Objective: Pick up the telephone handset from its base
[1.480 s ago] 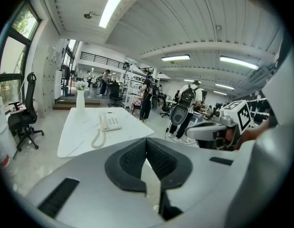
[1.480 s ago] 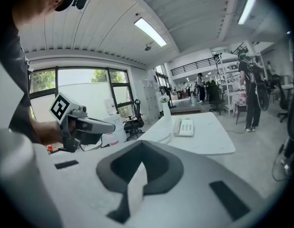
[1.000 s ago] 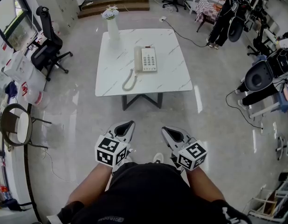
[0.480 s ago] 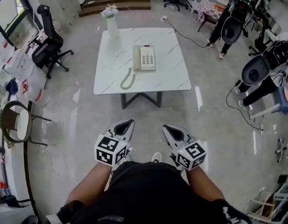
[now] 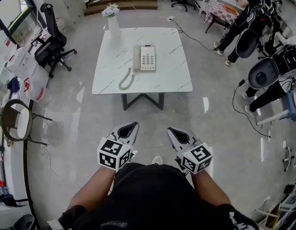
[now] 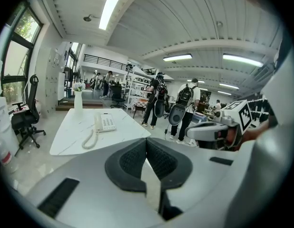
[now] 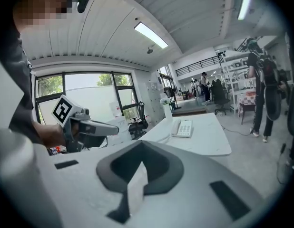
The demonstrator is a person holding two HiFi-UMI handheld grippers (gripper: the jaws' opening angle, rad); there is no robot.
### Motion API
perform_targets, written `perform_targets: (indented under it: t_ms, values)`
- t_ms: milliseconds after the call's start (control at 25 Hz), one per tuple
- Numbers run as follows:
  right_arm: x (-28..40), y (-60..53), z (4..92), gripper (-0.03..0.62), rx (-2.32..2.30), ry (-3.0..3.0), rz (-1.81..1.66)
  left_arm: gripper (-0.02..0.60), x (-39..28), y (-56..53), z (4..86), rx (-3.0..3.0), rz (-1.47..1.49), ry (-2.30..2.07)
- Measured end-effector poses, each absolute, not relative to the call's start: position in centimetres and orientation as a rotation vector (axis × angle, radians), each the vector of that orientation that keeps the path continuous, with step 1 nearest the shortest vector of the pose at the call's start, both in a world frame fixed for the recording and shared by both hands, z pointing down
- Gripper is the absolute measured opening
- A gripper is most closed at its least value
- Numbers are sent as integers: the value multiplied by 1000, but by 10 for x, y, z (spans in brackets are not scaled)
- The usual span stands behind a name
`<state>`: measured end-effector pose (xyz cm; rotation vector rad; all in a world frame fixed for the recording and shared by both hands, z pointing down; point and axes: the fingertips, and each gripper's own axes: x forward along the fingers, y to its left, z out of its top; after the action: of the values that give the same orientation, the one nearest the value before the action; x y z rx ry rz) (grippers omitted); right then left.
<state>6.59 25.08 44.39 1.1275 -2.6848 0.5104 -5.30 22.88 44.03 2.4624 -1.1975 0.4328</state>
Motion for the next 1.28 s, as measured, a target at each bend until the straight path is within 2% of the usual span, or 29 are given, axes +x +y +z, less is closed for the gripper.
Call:
perform_targets:
  t_ms: [520, 1280]
  values:
    - [116, 251, 461, 2, 1058, -2711, 552, 2, -6, 238, 455, 2378, 449, -1261]
    - [118, 212, 476, 2, 1041, -2670, 611, 2, 1, 192, 467, 2361, 483, -1222]
